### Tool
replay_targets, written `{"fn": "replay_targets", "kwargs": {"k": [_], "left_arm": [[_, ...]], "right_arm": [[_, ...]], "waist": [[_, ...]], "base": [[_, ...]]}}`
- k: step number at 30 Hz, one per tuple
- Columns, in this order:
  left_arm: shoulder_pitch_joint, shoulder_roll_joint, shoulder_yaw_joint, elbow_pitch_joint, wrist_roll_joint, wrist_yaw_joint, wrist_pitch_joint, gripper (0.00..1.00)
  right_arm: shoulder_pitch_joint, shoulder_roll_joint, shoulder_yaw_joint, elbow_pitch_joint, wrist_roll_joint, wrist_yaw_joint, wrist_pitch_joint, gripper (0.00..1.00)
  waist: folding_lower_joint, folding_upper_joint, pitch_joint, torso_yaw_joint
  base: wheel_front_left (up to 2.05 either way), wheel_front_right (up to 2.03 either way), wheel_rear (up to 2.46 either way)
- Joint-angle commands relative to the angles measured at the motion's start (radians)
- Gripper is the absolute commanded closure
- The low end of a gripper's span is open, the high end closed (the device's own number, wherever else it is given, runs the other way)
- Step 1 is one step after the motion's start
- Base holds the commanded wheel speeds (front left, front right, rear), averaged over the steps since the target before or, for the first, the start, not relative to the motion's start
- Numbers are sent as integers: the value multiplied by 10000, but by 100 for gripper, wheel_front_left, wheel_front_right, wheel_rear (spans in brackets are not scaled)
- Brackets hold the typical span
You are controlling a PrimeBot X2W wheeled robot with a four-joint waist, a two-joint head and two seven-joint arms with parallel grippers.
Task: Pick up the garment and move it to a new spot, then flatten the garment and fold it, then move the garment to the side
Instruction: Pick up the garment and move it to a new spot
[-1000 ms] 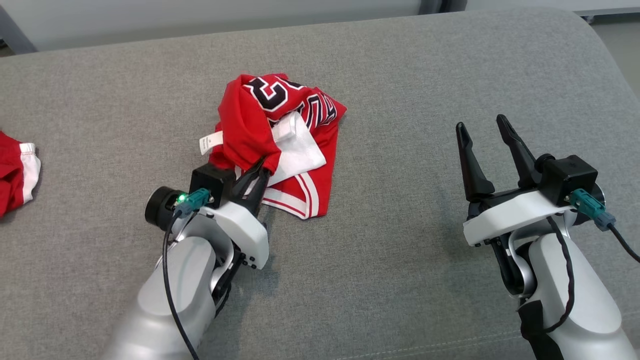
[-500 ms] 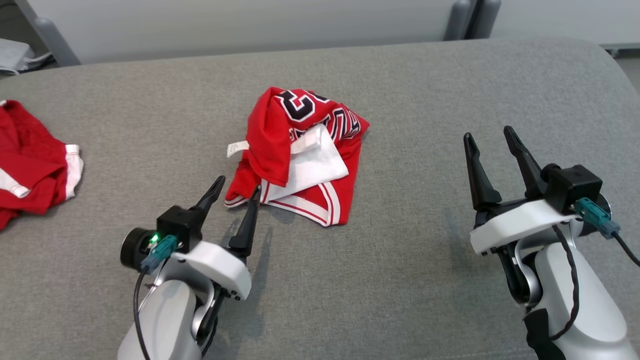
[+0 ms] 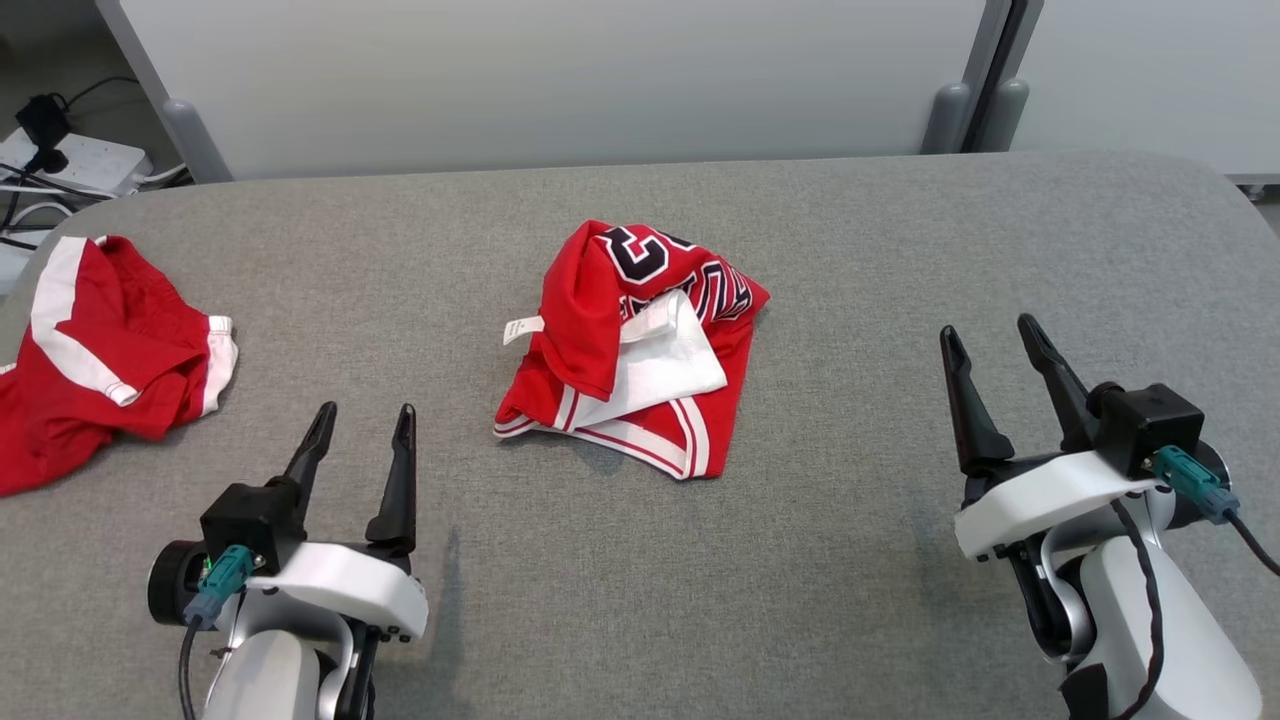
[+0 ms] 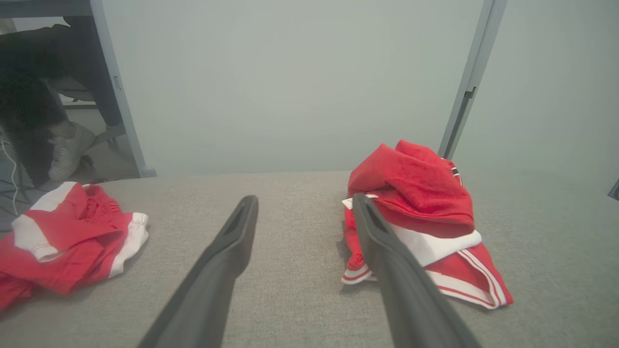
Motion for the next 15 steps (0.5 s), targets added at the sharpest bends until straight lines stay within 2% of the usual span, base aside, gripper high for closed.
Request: {"fn": "replay_targets", "kwargs": {"k": [1, 9, 15], "left_arm": [[19, 139, 503, -435, 148, 75, -102, 0], [706, 0, 1385, -934, 356, 188, -103, 0], [899, -55, 1586, -1003, 415, 124, -103, 0]], "right_arm": [[27, -33, 182, -220, -80, 12, -61, 0], [407, 14, 95, -229, -56, 12, -61, 0], [466, 29, 99, -206, -54, 12, -61, 0]], "waist": [[0, 0, -43, 23], [0, 0, -147, 35], [0, 0, -107, 65]], "base": [[0, 0, 0], [0, 0, 0], [0, 0, 0]]}}
